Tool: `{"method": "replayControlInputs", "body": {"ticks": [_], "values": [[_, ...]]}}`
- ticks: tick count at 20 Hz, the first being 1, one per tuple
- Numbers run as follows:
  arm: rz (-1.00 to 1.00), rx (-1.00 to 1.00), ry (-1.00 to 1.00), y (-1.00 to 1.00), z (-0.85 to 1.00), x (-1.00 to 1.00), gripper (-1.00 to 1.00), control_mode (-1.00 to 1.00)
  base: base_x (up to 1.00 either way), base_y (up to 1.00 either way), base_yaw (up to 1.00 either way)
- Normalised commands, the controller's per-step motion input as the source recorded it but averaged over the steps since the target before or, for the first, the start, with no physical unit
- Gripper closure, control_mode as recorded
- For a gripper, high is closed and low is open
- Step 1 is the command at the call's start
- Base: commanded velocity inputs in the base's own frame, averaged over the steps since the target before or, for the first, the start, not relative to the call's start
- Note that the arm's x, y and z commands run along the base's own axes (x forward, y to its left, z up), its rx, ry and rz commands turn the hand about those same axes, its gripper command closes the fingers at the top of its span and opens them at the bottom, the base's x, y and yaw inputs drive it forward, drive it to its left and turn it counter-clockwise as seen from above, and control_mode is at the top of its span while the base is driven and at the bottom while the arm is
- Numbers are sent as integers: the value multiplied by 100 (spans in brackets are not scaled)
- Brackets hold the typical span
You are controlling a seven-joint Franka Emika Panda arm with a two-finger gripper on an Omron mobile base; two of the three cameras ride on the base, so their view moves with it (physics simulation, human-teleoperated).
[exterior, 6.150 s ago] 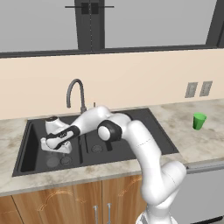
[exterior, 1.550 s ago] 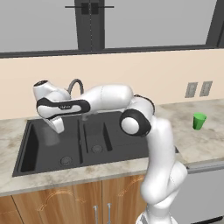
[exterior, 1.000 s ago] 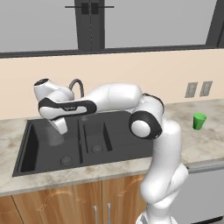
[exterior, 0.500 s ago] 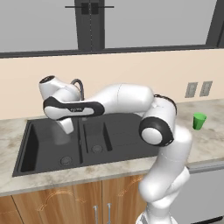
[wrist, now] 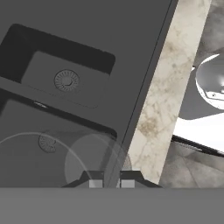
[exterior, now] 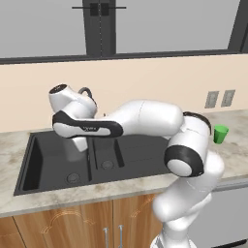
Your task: Move any existing items from the left basin to the right basin for drying. Then move the cup from the counter to the left basin of the sink for washing.
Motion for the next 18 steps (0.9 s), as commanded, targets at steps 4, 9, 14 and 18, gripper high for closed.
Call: {"method": "replayControlInputs", "body": {"ticks": [4,9,14,18], "values": [[-4,0,-5,-9,1,-14,100,-100,0,0,0],[-4,0,-5,-1,0,-4,100,-100,0,0,0],[-4,0,-6,-3,0,-4,100,-100,0,0,0],[-2,0,-9,-10,3,-19,100,-100,0,0,0]]}}
